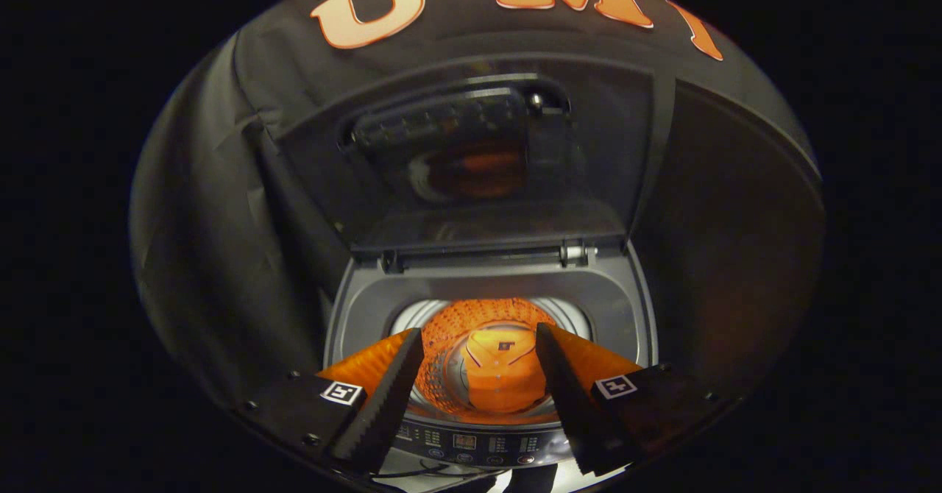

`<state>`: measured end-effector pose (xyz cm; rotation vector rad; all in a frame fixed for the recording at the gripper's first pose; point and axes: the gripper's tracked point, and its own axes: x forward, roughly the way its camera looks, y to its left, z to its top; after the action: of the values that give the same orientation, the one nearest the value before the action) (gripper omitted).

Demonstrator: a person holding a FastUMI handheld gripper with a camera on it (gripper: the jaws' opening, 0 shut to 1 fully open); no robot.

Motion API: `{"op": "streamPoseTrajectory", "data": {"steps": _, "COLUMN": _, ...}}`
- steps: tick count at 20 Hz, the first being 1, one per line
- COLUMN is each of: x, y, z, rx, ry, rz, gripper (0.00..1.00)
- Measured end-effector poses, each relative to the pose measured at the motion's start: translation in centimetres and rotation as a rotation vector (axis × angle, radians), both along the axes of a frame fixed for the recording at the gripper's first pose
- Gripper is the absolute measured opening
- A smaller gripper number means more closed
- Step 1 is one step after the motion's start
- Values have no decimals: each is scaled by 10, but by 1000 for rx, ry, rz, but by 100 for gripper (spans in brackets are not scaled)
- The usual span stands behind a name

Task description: Put the clothes into the washing machine and then close the washing machine lid.

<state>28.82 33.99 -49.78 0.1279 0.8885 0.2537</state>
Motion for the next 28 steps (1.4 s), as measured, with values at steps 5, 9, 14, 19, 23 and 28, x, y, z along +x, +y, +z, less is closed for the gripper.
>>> {"op": "streamPoseTrajectory", "data": {"steps": 5, "x": 18, "y": 0, "z": 28, "rx": -16, "ry": -73, "rz": 14, "gripper": 99}}
{"op": "streamPoseTrajectory", "data": {"steps": 9, "x": 39, "y": 5, "z": 52, "rx": -10, "ry": -158, "rz": 2, "gripper": 99}}
{"op": "streamPoseTrajectory", "data": {"steps": 14, "x": 63, "y": 7, "z": 66, "rx": -23, "ry": -226, "rz": 12, "gripper": 99}}
{"op": "streamPoseTrajectory", "data": {"steps": 19, "x": 84, "y": 13, "z": 79, "rx": 0, "ry": -262, "rz": -11, "gripper": 99}}
{"op": "streamPoseTrajectory", "data": {"steps": 23, "x": 107, "y": 13, "z": 93, "rx": 13, "ry": -285, "rz": -26, "gripper": 99}}
{"op": "streamPoseTrajectory", "data": {"steps": 28, "x": 136, "y": 18, "z": 102, "rx": 5, "ry": -311, "rz": -18, "gripper": 99}}
